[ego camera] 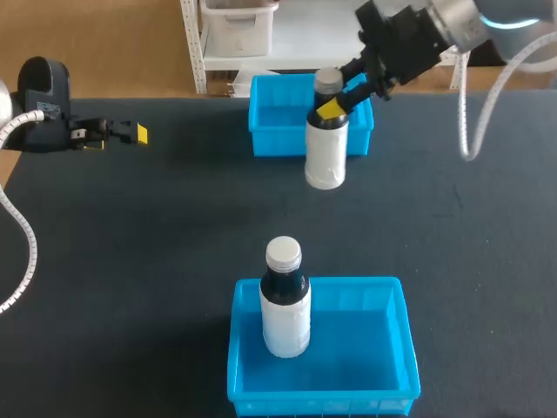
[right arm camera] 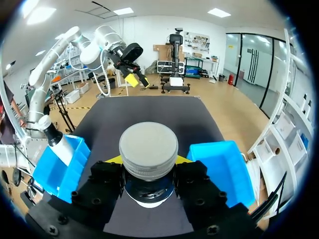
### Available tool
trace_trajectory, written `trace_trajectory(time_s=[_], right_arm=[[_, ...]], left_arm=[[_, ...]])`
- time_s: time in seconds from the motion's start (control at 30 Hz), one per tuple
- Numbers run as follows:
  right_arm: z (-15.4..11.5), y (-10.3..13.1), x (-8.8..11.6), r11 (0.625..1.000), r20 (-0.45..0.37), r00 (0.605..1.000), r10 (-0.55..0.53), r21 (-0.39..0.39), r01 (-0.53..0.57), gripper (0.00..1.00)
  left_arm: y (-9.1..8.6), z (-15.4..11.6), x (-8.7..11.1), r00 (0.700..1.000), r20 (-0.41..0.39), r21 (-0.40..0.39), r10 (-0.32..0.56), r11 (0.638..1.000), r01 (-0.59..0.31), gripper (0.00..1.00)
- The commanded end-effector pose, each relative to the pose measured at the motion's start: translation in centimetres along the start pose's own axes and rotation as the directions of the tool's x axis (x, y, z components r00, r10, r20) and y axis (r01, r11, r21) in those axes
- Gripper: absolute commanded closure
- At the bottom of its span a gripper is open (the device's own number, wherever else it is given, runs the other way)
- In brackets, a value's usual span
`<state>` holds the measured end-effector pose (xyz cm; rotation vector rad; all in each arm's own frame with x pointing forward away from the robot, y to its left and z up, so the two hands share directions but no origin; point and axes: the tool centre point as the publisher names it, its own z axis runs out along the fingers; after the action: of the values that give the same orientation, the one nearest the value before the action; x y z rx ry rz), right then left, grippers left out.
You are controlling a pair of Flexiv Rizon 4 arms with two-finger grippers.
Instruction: Pick up the bottle, and place it in the far bin if it is heavy, or in the near bin if it is light.
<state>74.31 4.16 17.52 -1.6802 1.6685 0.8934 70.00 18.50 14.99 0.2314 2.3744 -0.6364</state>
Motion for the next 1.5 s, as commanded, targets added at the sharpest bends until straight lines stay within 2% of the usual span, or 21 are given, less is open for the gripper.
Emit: trace_trajectory(time_s=[0.03, 0.3, 0.73, 1.2, 1.5], right_arm=[[-3.6, 3.3, 0.1, 0.995, 0.001, 1.0, -0.003, 0.104, 0.003, 1.0], [-7.6, 4.6, 2.1, 0.988, 0.009, 1.0, 0.016, 0.152, -0.017, 1.0], [-12.3, 5.5, 5.1, 0.974, 0.001, 0.997, 0.071, 0.215, -0.069, 1.0], [-15.5, 4.3, 7.1, 0.967, -0.019, 0.995, 0.097, 0.238, -0.089, 1.0], [-17.6, 2.0, 7.9, 0.967, -0.027, 0.994, 0.102, 0.236, -0.093, 1.0]], left_arm=[[0.0, 0.0, 0.0, 1.0, 0.0, 0.0, 0.0, 1.0, 0.0, 0.0], [0.0, 0.0, 0.0, 1.0, 0.0, 0.0, 0.0, 1.0, 0.0, 0.0], [0.0, 0.0, 0.0, 1.0, 0.0, 0.0, 0.0, 1.0, 0.0, 0.0], [0.0, 0.0, 0.0, 1.0, 0.0, 0.0, 0.0, 1.0, 0.0, 0.0], [0.0, 0.0, 0.0, 1.0, 0.0, 0.0, 0.0, 1.0, 0.0, 0.0]])
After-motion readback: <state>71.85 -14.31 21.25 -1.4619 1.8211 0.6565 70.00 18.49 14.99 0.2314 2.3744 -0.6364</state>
